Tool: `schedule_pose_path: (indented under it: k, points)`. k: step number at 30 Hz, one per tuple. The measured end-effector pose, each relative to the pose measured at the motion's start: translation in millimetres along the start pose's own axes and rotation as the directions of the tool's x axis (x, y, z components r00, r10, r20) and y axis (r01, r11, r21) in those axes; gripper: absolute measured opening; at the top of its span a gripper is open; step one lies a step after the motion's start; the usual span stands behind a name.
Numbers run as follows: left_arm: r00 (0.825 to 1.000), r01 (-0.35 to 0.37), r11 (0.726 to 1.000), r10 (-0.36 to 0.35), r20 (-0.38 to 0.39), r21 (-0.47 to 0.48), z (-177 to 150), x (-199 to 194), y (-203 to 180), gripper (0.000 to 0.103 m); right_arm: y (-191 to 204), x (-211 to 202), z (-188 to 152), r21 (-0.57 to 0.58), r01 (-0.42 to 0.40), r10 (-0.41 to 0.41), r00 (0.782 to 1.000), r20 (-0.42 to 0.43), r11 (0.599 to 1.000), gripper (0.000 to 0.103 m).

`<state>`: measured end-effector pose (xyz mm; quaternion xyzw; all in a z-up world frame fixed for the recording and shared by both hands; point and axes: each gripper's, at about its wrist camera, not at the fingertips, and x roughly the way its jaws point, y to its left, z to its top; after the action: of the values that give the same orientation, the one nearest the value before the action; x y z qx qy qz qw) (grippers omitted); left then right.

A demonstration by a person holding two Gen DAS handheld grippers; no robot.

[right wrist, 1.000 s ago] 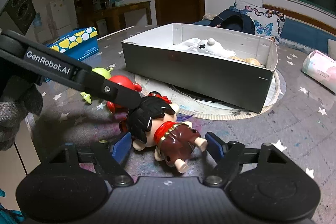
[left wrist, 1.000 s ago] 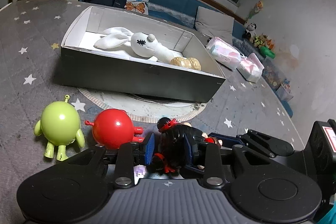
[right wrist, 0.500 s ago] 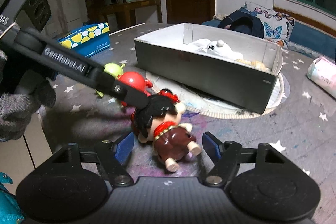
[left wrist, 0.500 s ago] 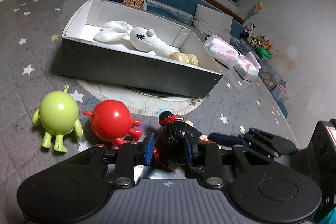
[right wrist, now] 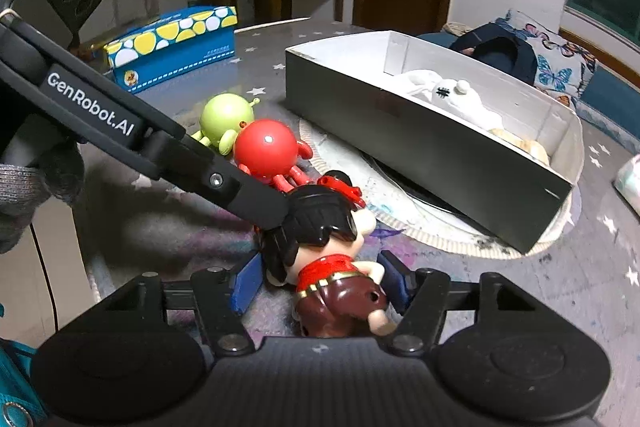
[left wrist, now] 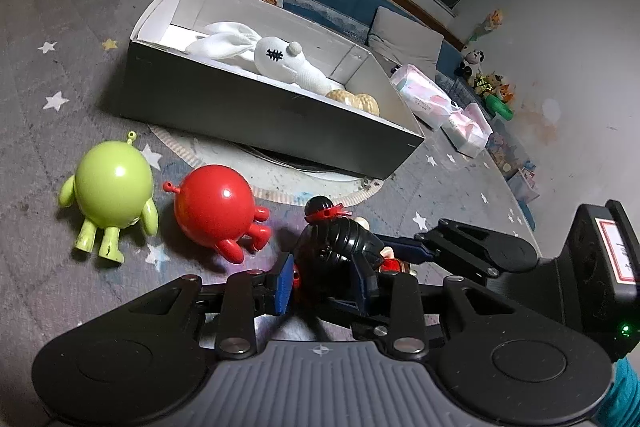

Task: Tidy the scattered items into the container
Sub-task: 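Grasp the red-haired doll with the left tool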

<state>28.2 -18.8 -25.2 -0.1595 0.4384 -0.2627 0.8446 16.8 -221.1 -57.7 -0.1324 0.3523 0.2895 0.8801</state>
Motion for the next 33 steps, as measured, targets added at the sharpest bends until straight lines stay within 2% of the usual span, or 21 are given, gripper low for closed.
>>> schedule_pose_path:
  k: [8,12,17,22,30,32,33]
  points:
    - [0.999,0.037,0.999,-0.037,-0.009,-0.026,-2,4,2,0.036,1,4,3,-0.007,-0.003,0.003,1.0,-0.006,1.0,0.063]
    - [0.999,0.033,0.999,-0.033,-0.009,-0.028,-4,2,2,0.036,-2,5,5,-0.011,-0.025,0.025,1.0,-0.008,1.0,0.066]
    - [1.0,0.023,0.999,-0.023,-0.004,-0.042,-7,-2,6,0.036,4,9,9,-0.06,-0.009,0.008,1.0,-0.016,0.998,0.064]
    - [0.999,0.042,0.997,-0.042,-0.005,-0.063,-7,-1,11,0.036,5,9,10,-0.084,-0.007,0.004,1.0,-0.028,0.996,0.062]
    - [0.997,0.076,0.993,-0.077,-0.002,-0.095,-8,3,14,0.037,5,9,8,-0.075,0.003,-0.004,1.0,-0.025,0.997,0.062]
    - [0.997,0.077,0.992,-0.077,0.0,-0.099,-7,3,14,0.037,5,7,7,-0.069,0.003,-0.005,1.0,-0.019,0.998,0.06]
    - [0.997,0.076,0.992,-0.076,0.001,-0.101,-7,3,14,0.037,5,6,7,-0.06,-0.001,0.001,1.0,-0.015,0.998,0.056]
